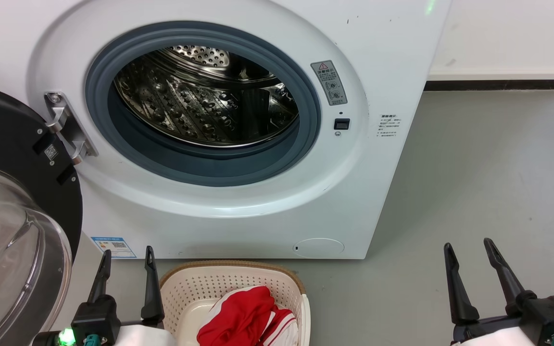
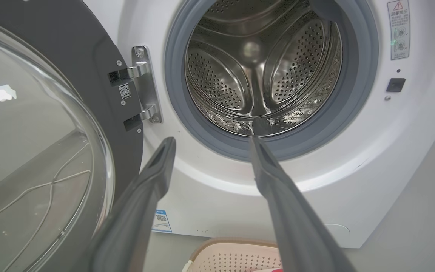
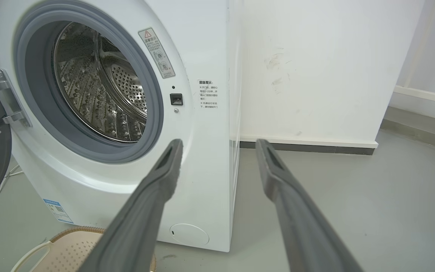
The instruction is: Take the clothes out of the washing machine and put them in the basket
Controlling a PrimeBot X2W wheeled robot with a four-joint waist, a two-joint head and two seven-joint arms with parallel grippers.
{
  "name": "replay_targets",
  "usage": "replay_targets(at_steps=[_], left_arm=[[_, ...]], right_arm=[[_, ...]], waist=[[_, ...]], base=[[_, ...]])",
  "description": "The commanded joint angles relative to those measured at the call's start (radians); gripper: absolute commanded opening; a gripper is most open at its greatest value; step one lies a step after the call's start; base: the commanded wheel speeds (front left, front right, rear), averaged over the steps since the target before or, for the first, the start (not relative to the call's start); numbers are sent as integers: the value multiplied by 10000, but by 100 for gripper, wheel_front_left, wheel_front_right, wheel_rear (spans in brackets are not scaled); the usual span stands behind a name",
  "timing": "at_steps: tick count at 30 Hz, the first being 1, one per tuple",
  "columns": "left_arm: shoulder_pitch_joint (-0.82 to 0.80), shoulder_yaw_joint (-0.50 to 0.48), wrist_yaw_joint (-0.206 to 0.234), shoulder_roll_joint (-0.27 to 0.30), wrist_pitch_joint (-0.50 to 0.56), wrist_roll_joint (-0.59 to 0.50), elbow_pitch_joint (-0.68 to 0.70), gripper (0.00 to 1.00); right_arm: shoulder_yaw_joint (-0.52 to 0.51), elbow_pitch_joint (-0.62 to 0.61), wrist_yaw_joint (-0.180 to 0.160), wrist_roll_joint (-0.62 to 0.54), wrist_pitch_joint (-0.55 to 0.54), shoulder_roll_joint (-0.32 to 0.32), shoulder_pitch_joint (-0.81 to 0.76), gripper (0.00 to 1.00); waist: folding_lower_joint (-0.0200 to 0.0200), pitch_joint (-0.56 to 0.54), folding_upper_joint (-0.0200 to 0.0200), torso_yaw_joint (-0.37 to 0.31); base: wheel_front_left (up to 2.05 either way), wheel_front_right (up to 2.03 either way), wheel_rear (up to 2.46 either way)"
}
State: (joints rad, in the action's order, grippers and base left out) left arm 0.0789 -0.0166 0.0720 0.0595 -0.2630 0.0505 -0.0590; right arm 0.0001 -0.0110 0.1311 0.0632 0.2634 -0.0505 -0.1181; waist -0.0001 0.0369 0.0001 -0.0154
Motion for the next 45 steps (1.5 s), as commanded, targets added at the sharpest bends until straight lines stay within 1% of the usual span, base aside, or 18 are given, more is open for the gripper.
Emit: replay_targets(at_steps=[1, 9, 10, 14, 15, 25, 45], left_arm=[[117, -49, -40, -17, -25, -53, -3, 100], [134, -123, -129, -65, -25, -171, -198, 100], [45, -121, -116, -48, 1, -127, -179, 0], [97, -132, -113, -81, 73, -61, -588, 0], [29, -206, -168, -84, 233, 374, -769, 0], [-230, -300, -425, -85, 707, 2474, -896, 0], [-670, -463, -856, -86, 1504, 5981, -1122, 0]], right_arm=[[13, 16, -7, 43, 19, 5, -103, 100], [50, 24, -7, 34, 19, 5, -116, 100], [50, 22, 0, 53, 0, 2, -45, 0], [91, 376, 0, 118, -20, 4, -90, 0], [103, 476, 2, 594, -107, -20, -75, 0], [110, 769, 1, 2804, -472, -163, 279, 0], [34, 1226, 0, 6406, -1145, -317, 820, 0]], waist=[[1, -17, -1, 7], [1, -68, -1, -18], [1, -70, -1, -18], [1, -73, -1, -20], [1, -77, -1, -16], [1, -99, -1, -2], [1, -141, -1, 25]], base=[[0, 0, 0], [0, 0, 0], [0, 0, 0], [0, 0, 0], [0, 0, 0], [0, 0, 0], [0, 0, 0]])
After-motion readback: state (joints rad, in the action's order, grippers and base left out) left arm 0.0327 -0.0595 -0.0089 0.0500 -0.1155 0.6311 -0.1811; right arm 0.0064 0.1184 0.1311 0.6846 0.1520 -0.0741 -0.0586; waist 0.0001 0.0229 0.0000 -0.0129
